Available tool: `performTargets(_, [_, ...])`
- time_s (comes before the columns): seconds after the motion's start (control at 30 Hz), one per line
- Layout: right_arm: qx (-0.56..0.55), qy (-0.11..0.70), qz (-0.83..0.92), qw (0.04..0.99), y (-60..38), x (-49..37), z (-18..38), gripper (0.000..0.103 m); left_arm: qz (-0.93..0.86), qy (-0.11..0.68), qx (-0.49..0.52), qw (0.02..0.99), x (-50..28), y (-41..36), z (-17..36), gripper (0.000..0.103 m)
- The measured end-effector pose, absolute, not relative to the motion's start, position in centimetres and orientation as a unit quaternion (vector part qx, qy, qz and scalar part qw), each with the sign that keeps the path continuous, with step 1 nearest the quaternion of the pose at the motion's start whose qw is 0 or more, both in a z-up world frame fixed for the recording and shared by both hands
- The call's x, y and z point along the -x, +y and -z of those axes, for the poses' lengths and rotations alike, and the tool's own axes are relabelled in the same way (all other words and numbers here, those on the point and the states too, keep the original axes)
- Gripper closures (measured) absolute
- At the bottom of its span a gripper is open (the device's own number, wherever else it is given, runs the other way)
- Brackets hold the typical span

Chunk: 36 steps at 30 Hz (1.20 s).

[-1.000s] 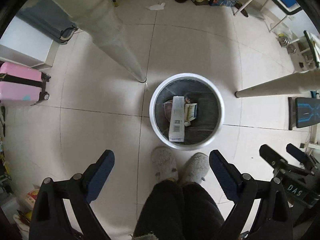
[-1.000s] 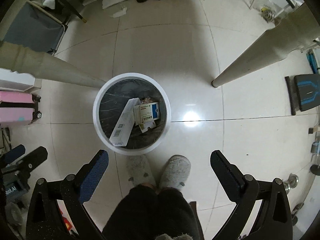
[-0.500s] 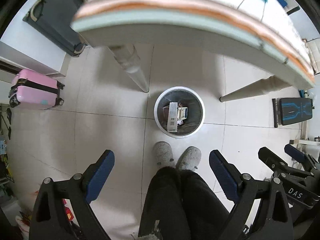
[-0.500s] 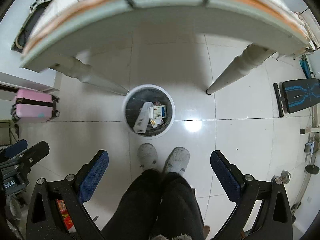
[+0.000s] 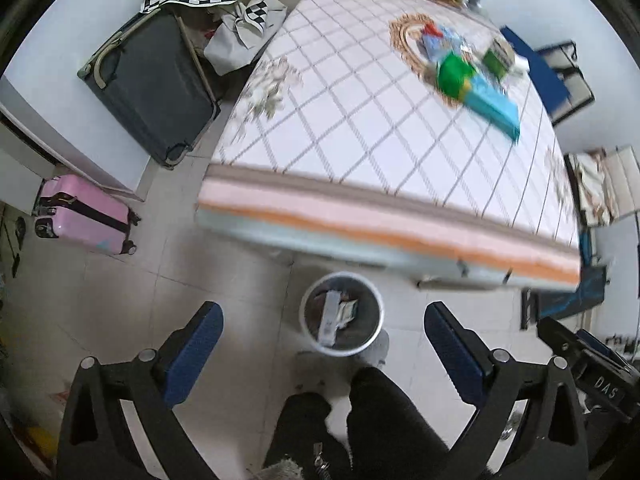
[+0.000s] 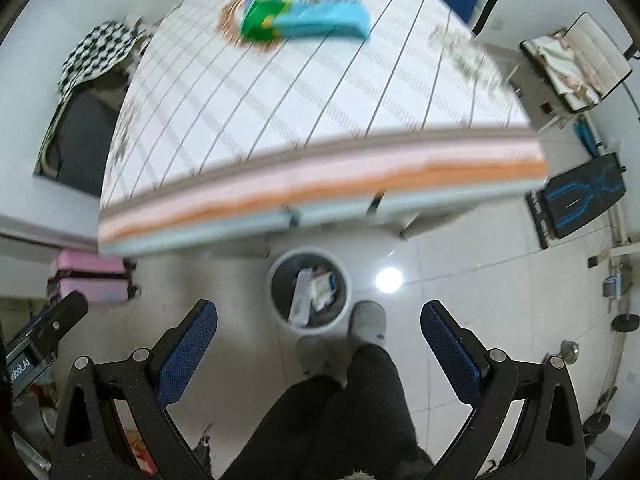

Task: Collect trash
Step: 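Move both tools back over the table, then grasp the green-blue snack bag with the left tool while the right grasps the torn cardboard box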

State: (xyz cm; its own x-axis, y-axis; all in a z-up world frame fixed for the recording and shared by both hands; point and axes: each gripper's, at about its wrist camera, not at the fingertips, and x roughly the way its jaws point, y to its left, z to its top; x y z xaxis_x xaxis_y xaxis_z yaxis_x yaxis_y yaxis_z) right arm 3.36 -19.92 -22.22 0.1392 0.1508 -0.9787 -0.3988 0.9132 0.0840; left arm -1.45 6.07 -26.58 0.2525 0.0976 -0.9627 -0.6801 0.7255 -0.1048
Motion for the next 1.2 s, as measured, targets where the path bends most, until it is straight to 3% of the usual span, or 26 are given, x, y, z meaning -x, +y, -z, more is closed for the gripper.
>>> performTargets(0.37, [0.101,0.626,-0.119,0.764,-20.5,-20.0,23.6,0.0,-0.259,0.554,0.338,0.715,-13.7,8.8,26.7,0.0])
performTargets(0.77, [0.072,0.654,-0.113,0.745,-19.7,-43.3,29.0,0.0,-0.243,0.566,0.475,0.629,-33.7,9.7,35.2,0.001])
performTargets(0.8, [0.078,0.655,-0.117,0.743,-19.2,-45.1,29.4,0.0,-0.243,0.562,0.488,0.623,-34.3,9.9,35.8,0.004])
performTargets(0.9, [0.08,0.656,-0.135,0.738,-17.8,-48.5,29.8,0.0,-0.252,0.547,0.518,0.607,-36.0,10.3,37.4,0.038])
performTargets(0.97, [0.083,0.654,-0.147,0.738,-17.0,-49.8,29.5,0.0,-0.264,0.538,0.515,0.612,-36.4,10.6,37.4,0.047])
performTargets(1.0, [0.082,0.652,-0.157,0.737,-16.4,-50.6,29.3,0.0,-0.264,0.537,0.501,0.625,-36.5,10.8,36.9,0.061])
performTargets(1.03, [0.085,0.651,-0.168,0.736,-15.7,-51.3,29.0,0.0,-0.262,0.54,0.487,0.635,-36.6,10.9,36.5,0.069])
performTargets(1.2, [0.097,0.636,-0.215,0.735,-11.5,-54.3,27.2,0.0,-0.236,0.591,0.363,0.681,-35.0,11.7,34.4,0.073])
